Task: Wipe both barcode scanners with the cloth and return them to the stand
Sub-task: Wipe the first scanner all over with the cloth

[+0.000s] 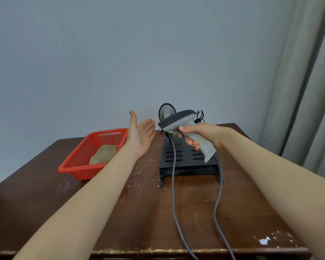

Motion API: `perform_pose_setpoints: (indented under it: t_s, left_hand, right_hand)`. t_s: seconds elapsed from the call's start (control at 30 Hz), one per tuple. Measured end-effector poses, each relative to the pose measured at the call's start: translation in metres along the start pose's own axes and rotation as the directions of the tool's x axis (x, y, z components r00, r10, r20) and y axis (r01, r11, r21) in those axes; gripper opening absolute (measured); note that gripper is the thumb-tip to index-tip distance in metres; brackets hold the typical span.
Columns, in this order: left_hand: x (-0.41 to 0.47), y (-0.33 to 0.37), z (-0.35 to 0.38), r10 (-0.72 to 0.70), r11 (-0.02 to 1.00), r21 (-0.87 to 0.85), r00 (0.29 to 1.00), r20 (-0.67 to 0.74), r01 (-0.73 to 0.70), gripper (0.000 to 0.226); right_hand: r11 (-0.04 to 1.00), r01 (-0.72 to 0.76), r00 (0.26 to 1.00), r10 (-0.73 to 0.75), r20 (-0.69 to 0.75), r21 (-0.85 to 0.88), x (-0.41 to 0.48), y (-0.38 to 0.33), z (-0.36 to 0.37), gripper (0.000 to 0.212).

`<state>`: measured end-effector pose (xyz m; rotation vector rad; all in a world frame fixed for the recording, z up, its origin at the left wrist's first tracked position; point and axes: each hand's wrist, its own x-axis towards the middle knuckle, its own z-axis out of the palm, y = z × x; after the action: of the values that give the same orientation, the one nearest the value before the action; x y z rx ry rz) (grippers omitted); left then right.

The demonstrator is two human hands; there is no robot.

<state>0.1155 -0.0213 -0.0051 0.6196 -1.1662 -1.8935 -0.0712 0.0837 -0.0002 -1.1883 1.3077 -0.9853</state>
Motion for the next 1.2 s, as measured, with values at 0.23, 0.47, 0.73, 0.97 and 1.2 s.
perform_pose_setpoints:
  t_s: [0.23,0.47,0.73,0.97,1.2]
  left_hand:
    - [-0.004,0.005,-0.001,-0.001,1.0,0.001,1.0,-0.005,0.001,0.096]
    - [-0.007,0.01,-0.008,-0.002,1.0,0.015,1.0,-0.024,0.002,0.097]
    - [-0.004,0.024,-0.032,0.057,0.979,0.205,0.951,-0.304,0.006,0.053]
    - [-0.005,0.039,-0.08,0.299,0.654,0.738,0.841,-0.451,0.163,0.035]
    - [0.003,0.036,-0.125,0.235,0.181,0.886,0.856,-0.461,0.428,0.045]
  right_hand:
    - [1.0,-0.004,1.0,0.004,-0.011,-0.028,-0.001,-0.004,0.006,0.028]
    - [1.0,0.002,0.999,-0.001,-0.038,0.031,0.002,-0.01,0.016,0.029]
    - [0.983,-0.021,0.997,0.034,-0.068,0.184,0.019,-0.031,0.044,0.031]
    - [0.959,-0.049,0.988,0.088,-0.131,0.279,0.057,-0.036,0.078,0.035]
    - [0.937,-0.079,0.979,0.138,-0.151,0.34,0.092,-0.024,0.101,0.03]
